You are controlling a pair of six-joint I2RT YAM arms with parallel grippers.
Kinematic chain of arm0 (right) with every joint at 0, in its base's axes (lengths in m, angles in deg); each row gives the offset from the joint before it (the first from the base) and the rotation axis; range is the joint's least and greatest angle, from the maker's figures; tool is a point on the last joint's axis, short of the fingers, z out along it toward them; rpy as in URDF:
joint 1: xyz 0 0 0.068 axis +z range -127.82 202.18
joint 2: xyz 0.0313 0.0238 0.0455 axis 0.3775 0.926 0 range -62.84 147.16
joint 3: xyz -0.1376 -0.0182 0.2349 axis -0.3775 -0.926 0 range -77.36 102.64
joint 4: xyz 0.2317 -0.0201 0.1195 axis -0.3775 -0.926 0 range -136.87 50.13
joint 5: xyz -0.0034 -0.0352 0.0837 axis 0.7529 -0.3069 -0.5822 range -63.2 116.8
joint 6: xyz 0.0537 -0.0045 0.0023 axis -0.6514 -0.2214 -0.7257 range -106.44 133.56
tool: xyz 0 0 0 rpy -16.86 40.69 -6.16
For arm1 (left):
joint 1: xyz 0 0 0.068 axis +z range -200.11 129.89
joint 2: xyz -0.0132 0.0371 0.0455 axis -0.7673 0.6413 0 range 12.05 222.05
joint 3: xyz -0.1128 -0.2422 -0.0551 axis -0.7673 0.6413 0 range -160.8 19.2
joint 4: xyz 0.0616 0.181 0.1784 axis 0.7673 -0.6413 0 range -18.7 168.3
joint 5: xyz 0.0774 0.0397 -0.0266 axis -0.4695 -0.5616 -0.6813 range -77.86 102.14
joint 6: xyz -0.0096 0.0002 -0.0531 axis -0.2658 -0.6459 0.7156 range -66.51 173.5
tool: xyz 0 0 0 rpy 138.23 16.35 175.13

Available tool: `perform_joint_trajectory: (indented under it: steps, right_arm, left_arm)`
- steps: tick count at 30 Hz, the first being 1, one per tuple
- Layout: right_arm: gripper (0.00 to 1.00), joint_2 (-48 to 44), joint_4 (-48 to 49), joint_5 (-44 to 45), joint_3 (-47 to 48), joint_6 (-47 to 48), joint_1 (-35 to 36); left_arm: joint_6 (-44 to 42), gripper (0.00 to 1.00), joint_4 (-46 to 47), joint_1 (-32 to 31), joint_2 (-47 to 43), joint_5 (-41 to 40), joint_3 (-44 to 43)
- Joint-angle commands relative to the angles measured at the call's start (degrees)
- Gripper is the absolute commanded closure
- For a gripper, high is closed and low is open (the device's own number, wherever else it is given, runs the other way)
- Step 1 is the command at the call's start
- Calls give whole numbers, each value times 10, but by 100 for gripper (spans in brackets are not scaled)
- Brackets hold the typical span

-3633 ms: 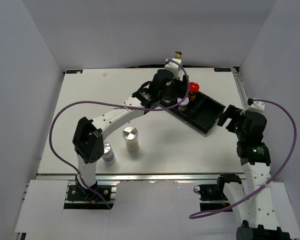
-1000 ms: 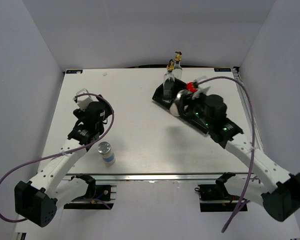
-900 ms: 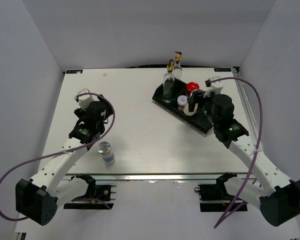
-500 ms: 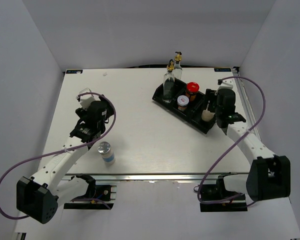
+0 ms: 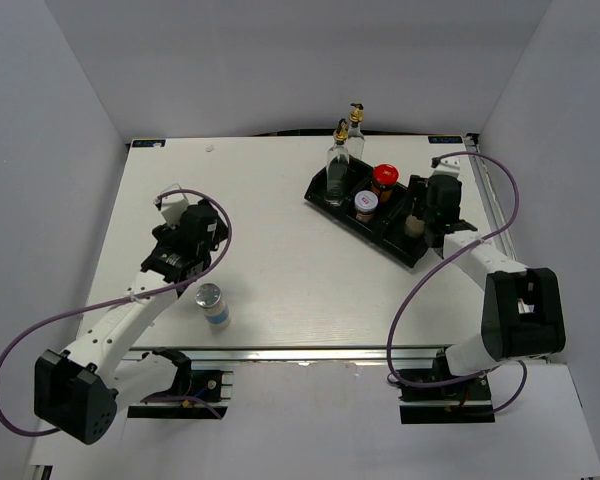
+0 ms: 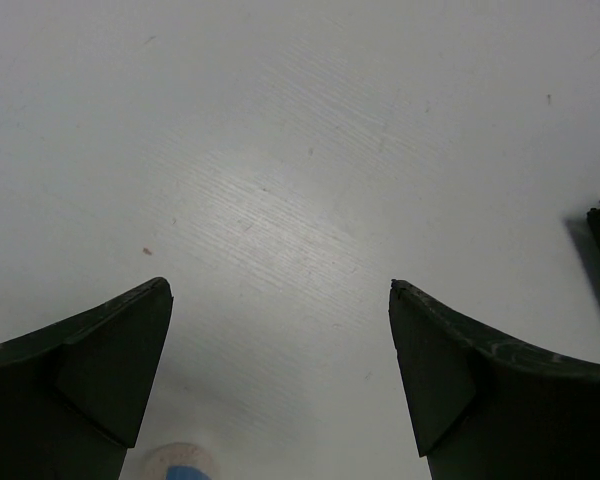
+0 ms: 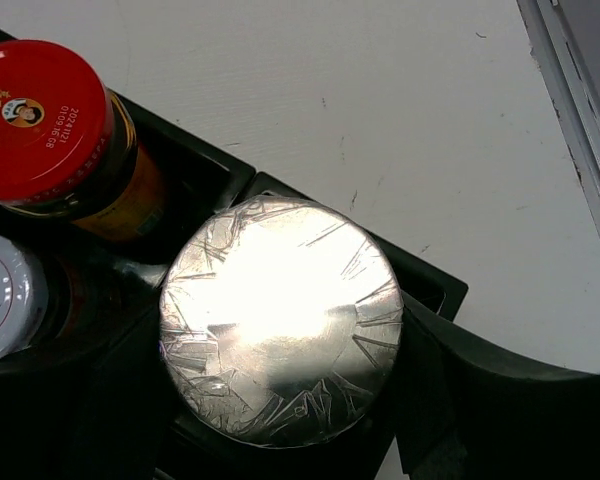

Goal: Organize the condiment bottles

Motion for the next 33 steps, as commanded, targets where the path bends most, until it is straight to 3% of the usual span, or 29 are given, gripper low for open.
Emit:
perform_joint_trajectory:
  steps: [1,2,3,6,8,18,33]
  right_arm:
    - [67,3,86,24,28,-6,-6]
    - [65,6,88,23,28,-7,-7]
    - [50,11,84,22,32,-11,-7]
    - [21,16,67,20,39,-24,-8]
    - [11,15,67,20,40,-24,-8]
    - [11,-25,-26,-13,75,-1,-8]
    - [10,-134,-59,-66,52,-9,-8]
  left_arm:
    - [35,2,-76,2,-26,7,-23]
    - [39,2,-84,2,-34,14,-21]
    - [44,2,-100,2,-41,21,-17]
    - [41,2,-146,2,-62,51,-23]
    - [40,2,-177,2,-66,64,-30]
    - [8,2,-325,2,-69,150,-62]
    - [-16,2,-341,2,-41,227,-37]
